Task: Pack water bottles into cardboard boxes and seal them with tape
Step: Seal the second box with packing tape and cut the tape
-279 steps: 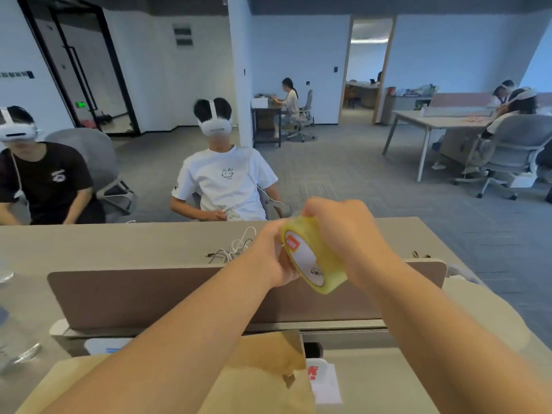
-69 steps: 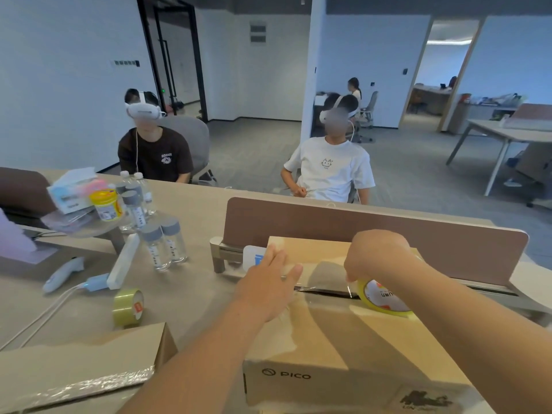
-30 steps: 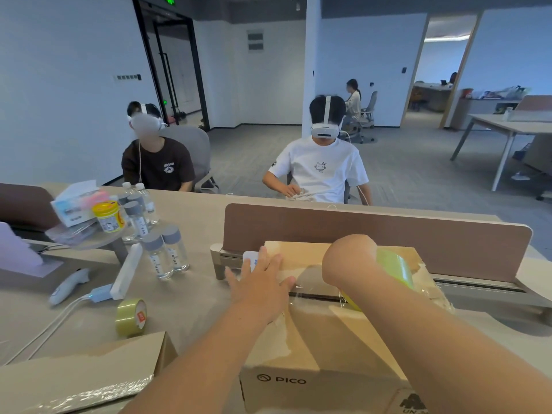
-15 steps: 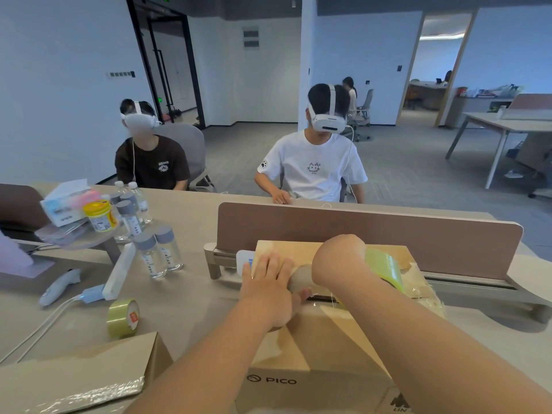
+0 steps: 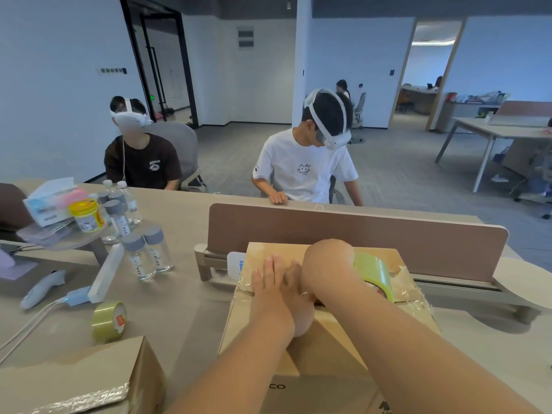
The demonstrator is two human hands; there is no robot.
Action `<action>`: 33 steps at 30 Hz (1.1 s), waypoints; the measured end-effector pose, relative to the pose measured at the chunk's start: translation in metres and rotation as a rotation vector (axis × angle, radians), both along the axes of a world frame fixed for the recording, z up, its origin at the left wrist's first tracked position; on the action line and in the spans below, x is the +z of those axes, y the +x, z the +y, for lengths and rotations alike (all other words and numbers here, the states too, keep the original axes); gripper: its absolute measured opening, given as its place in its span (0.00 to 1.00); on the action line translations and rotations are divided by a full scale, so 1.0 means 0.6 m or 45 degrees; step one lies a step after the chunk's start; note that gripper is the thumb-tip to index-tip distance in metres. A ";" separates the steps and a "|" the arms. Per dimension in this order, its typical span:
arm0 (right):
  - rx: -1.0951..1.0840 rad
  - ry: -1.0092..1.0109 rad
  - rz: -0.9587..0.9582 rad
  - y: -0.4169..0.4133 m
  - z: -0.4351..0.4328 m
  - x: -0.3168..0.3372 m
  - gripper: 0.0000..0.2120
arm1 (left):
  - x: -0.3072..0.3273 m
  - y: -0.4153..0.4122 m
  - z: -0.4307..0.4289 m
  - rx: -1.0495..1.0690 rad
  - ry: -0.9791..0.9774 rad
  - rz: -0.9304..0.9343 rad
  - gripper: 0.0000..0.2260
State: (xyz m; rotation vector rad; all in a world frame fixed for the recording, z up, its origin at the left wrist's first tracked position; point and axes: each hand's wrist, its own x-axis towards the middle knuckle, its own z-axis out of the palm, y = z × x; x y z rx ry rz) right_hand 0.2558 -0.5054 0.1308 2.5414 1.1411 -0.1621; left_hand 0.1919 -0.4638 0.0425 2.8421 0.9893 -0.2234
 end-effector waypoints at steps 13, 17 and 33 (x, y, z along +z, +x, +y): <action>-0.296 1.692 0.646 0.030 -0.044 0.024 0.14 | 0.012 0.036 -0.021 0.085 -0.056 -0.028 0.28; -0.245 1.623 0.707 0.060 -0.082 0.022 0.16 | -0.004 0.037 -0.014 0.080 -0.031 -0.087 0.29; -0.313 1.581 1.255 0.081 -0.161 -0.052 0.33 | -0.004 0.031 -0.018 0.103 -0.076 -0.195 0.28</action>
